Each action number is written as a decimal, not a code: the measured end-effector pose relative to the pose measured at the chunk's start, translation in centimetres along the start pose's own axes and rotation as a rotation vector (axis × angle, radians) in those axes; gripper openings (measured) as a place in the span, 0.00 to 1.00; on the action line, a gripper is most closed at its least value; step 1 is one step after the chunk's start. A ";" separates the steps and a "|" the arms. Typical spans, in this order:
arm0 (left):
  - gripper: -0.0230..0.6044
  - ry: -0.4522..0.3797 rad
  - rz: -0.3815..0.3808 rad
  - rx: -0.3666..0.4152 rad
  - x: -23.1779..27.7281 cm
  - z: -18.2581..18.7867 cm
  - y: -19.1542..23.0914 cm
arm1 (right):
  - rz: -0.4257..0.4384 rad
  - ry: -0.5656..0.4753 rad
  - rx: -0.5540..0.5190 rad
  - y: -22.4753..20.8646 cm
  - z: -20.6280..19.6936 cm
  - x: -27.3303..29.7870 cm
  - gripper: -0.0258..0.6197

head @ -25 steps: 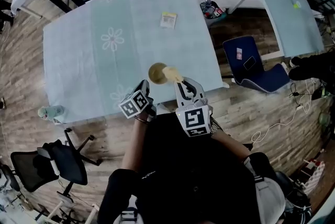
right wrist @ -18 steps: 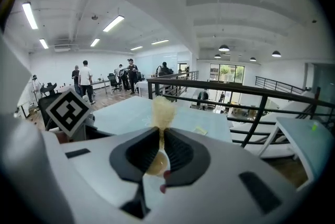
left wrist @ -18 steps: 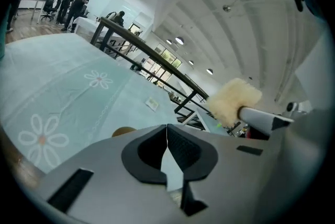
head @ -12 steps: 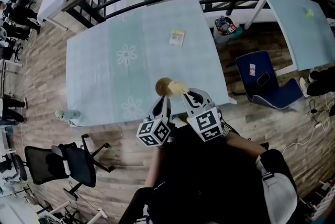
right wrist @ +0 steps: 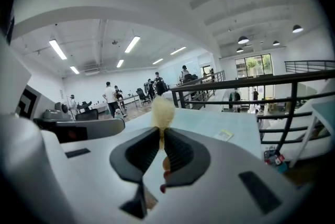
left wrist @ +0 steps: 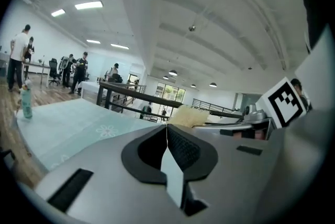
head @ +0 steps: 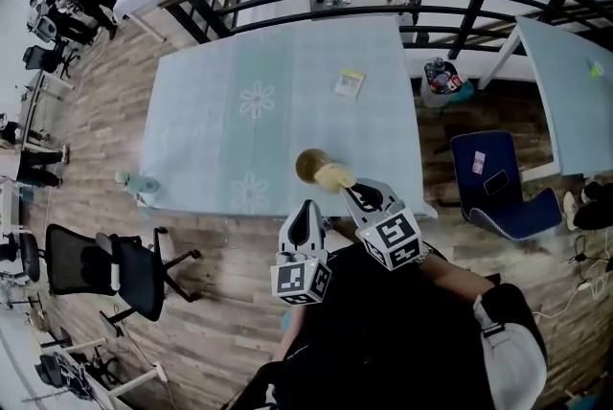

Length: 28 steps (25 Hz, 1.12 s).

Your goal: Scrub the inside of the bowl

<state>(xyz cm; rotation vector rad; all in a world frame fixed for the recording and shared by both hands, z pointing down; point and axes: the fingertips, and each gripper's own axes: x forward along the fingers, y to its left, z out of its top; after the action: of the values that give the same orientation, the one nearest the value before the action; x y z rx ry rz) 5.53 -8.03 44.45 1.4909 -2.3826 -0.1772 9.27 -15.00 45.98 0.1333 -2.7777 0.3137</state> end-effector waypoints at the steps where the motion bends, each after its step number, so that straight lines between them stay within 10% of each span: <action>1: 0.06 -0.026 0.029 0.015 -0.6 0.5 0.2 | 0.031 -0.029 0.006 0.6 0.4 -0.2 0.10; 11: 0.06 -0.178 0.293 0.072 -4.7 2.3 2.2 | 0.215 -0.191 -0.028 4.2 2.5 -1.2 0.10; 28: 0.06 -0.171 0.324 0.071 -5.1 1.5 2.5 | 0.211 -0.166 -0.062 4.4 2.2 -1.1 0.10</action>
<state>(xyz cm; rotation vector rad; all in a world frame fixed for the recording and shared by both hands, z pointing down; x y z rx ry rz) 4.95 -2.50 42.72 1.1342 -2.7535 -0.1485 9.00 -11.18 42.67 -0.1579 -2.9680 0.2789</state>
